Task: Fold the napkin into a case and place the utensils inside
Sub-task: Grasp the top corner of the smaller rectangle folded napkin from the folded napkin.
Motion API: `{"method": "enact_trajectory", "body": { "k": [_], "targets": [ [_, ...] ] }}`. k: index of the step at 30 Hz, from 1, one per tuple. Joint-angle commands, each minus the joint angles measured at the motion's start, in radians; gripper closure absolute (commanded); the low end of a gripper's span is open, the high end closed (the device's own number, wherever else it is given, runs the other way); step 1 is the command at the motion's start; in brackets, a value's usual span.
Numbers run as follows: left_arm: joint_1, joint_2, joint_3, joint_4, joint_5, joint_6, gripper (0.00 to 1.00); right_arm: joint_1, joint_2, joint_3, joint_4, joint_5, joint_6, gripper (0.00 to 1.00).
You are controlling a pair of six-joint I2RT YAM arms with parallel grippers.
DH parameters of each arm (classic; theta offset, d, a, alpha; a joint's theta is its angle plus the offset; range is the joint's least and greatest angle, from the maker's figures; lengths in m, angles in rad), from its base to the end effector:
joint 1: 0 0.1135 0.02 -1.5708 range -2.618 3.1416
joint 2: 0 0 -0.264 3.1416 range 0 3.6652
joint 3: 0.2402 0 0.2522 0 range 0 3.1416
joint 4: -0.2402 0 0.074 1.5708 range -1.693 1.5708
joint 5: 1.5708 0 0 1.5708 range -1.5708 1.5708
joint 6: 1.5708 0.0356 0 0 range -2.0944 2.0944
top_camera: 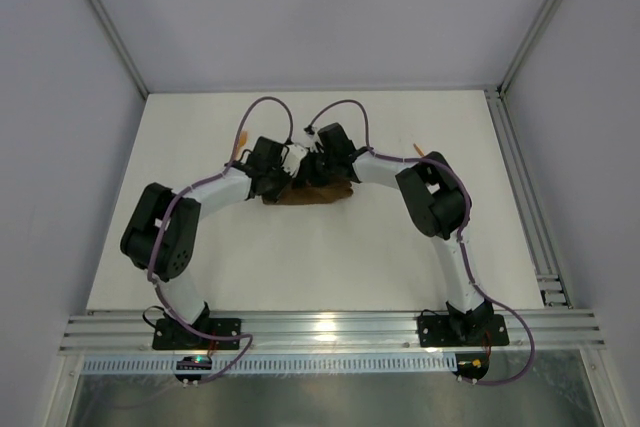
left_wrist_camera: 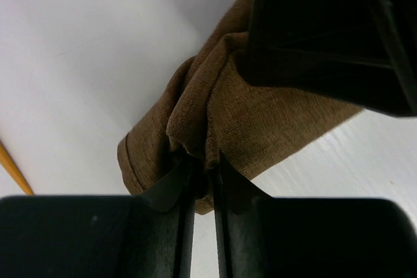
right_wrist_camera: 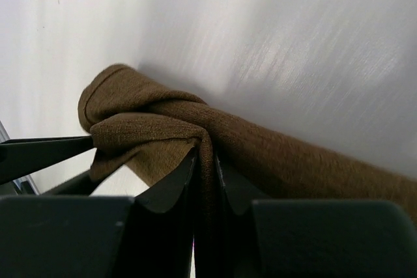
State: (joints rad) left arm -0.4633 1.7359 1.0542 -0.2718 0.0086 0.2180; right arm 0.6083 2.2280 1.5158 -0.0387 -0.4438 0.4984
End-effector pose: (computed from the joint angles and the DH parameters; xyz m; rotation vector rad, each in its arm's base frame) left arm 0.3173 -0.1589 0.1768 0.8478 2.3814 -0.1094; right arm 0.3880 0.2889 0.1354 -0.3772 2.4512 1.0375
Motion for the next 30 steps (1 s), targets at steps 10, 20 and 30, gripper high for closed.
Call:
{"method": "enact_trajectory", "body": {
  "k": [10,20,30],
  "targets": [
    [0.029,0.044,0.027,0.077,-0.079,-0.048,1.00,-0.033,-0.097,0.011,0.023,-0.064,-0.096,0.54],
    [0.098,0.048,0.075,0.007,0.086,-0.086,1.00,-0.061,-0.033,0.041,0.190,-0.205,-0.034,0.48],
    [0.098,0.079,0.110,-0.027,0.114,-0.069,1.00,-0.022,0.082,0.112,0.341,-0.265,0.020,0.44]
  ]
}}
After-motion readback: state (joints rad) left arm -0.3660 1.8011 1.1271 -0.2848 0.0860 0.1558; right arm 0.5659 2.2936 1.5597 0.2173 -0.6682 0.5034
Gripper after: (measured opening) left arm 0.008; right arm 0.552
